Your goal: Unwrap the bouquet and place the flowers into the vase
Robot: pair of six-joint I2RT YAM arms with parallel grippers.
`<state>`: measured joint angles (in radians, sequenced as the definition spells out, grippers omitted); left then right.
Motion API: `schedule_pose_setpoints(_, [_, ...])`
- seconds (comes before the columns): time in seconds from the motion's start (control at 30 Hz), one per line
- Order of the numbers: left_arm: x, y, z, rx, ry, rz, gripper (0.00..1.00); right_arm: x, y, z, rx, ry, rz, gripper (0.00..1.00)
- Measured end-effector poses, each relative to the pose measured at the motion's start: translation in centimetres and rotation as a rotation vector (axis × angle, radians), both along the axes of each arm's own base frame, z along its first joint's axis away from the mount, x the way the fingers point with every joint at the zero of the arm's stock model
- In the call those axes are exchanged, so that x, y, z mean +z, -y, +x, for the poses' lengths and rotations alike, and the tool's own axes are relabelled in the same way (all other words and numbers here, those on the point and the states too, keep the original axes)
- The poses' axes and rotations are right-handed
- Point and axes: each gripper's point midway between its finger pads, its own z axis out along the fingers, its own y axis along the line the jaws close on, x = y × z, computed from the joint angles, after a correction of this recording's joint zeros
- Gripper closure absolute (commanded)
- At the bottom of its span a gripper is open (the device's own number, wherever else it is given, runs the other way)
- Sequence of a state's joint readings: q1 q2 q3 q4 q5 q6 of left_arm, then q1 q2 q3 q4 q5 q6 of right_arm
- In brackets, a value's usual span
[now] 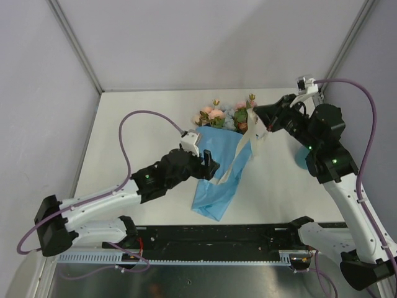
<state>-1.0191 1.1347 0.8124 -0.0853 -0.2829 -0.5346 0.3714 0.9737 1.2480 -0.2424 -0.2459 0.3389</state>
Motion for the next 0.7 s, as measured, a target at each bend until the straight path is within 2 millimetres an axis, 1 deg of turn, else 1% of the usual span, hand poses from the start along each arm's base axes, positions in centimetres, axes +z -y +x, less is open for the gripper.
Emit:
schedule_pose_setpoints(0.1, [2.7,0.7,-1.1,-0.123,0.090,-0.032,0.24,-1.5,-1.1,-2.0,0.102,-0.042,-0.006,1.00])
schedule_pose_setpoints(0.2, [5.4,1.7,-2.5,-0.278,0.210,-0.057,0.18,-2.3,-2.6,-4.3,0.226,-0.066,0.001,1.00])
schedule_pose_setpoints(0.3, [7.1,2.4,-3.6,-0.397,0.323,-0.058,0.13,-3.0,-4.0,-6.4,0.335,-0.082,0.001,1.00])
schedule_pose_setpoints(0.43, [8.9,3.3,-4.1,-0.497,0.433,-0.046,0.12,-4.2,-5.7,-8.9,0.449,-0.108,-0.003,1.00])
schedule_pose_setpoints(0.5, [9.5,3.9,-4.3,-0.536,0.479,-0.042,0.12,-4.7,-6.4,-9.9,0.491,-0.122,0.001,1.00])
schedule_pose_setpoints(0.57, [9.5,4.5,-4.1,-0.561,0.517,-0.030,0.12,-5.1,-7.0,-10.8,0.527,-0.131,0.004,1.00])
schedule_pose_setpoints(0.67, [8.6,5.1,-3.9,-0.592,0.535,0.001,0.14,-5.8,-8.0,-11.9,0.575,-0.152,0.010,1.00])
schedule_pose_setpoints(0.7, [8.1,5.4,-3.9,-0.607,0.535,0.013,0.17,-6.1,-8.3,-12.2,0.589,-0.159,0.010,1.00])
